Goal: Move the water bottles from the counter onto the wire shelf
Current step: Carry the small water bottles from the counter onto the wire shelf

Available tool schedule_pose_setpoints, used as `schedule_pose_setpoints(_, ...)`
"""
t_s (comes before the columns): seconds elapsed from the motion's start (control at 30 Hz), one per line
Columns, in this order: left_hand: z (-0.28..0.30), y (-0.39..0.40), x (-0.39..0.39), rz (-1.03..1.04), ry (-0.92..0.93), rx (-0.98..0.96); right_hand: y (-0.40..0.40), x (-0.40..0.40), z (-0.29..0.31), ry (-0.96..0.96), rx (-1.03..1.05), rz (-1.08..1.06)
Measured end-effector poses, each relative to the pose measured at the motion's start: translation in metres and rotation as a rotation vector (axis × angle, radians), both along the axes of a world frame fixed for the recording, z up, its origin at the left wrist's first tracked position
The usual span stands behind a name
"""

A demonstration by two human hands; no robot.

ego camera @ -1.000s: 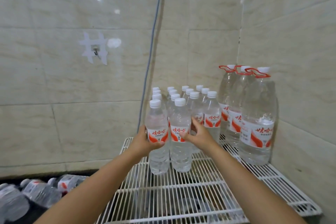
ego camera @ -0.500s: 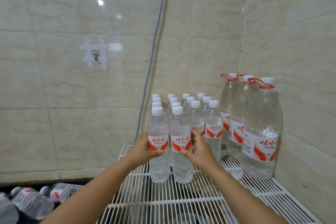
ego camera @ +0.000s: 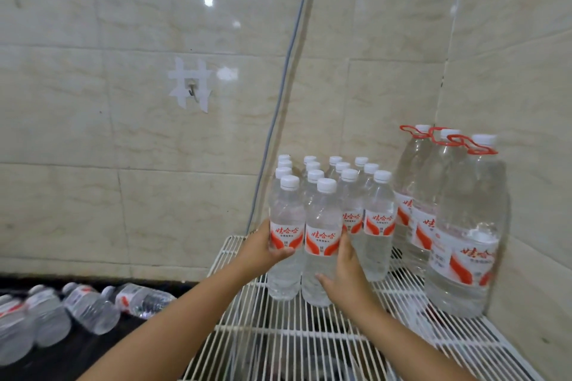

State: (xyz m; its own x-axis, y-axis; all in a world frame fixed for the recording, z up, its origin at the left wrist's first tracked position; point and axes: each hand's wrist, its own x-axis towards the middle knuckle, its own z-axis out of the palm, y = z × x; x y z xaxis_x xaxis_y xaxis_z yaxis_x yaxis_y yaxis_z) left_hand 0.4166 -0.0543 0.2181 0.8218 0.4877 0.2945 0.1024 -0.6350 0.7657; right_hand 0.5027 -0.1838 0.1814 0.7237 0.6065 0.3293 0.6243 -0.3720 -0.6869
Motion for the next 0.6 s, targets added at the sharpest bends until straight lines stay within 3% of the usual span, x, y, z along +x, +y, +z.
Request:
schedule_pose_setpoints(0.27, -0.010, -0.003, 0.004, 0.035, 0.020, -0.034, 0.001, 0.000, -0.007, -0.051, 0.031, -0.008)
schedule_pose_setpoints(0.47, -0.021, -0.009, 0.003, 0.002, -0.058, -0.066, -0.001, -0.005, -0.006, -0.049, -0.098, -0.086)
schedule_pose_setpoints(0.6, -0.019, -0.006, -0.014, 0.009, -0.056, 0.004, -0.003, -0.025, 0.007, -0.247, -0.194, -0.221)
